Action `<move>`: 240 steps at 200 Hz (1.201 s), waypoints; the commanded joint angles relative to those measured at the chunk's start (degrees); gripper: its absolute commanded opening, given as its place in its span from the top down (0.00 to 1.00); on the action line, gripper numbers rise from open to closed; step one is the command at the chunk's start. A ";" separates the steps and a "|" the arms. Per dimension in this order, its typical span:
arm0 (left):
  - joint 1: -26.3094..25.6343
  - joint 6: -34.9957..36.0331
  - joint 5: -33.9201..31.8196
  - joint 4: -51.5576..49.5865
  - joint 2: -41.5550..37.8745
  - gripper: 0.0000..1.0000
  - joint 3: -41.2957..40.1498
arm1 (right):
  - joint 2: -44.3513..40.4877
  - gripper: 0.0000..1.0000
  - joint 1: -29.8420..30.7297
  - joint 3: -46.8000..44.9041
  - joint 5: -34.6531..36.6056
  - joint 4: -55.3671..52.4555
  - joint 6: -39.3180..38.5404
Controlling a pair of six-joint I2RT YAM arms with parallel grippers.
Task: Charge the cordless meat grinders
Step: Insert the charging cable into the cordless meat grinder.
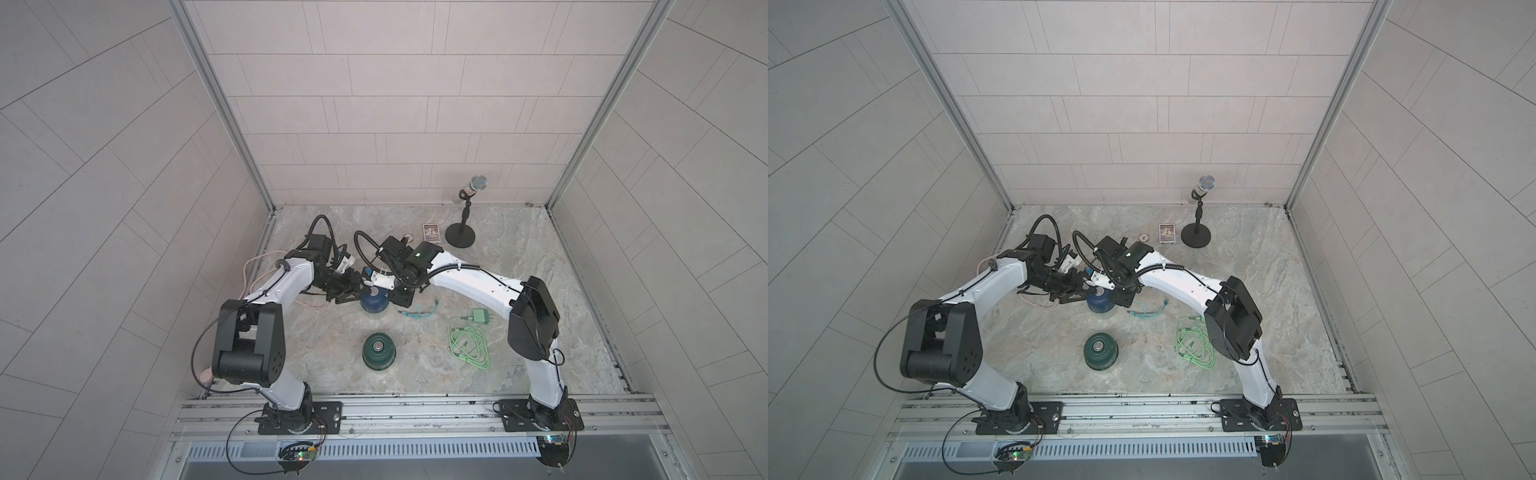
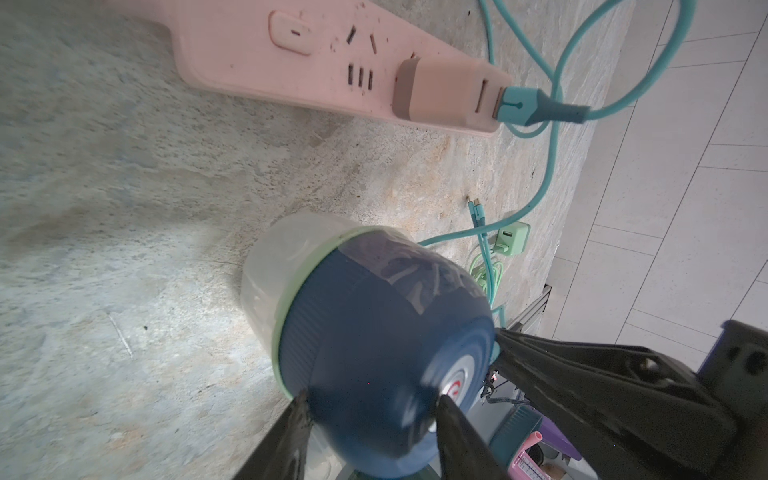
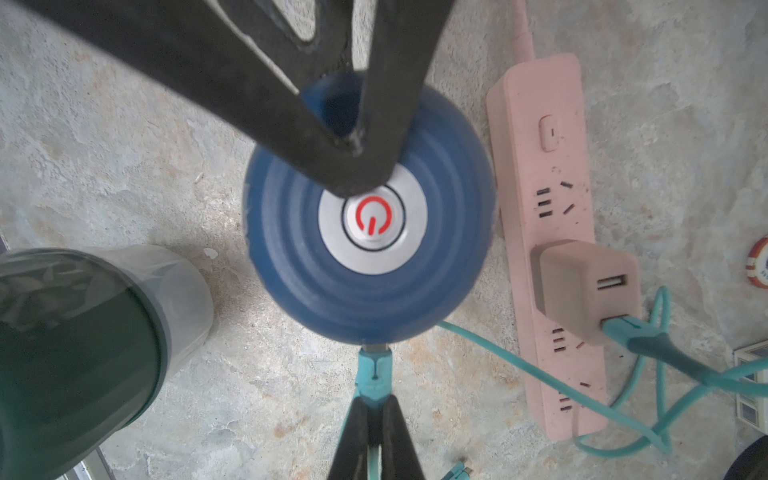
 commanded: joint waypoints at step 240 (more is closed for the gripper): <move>-4.83 1.11 7.21 1.63 -0.44 0.49 -0.18 | 5.61 0.96 0.20 8.86 -7.19 0.32 4.00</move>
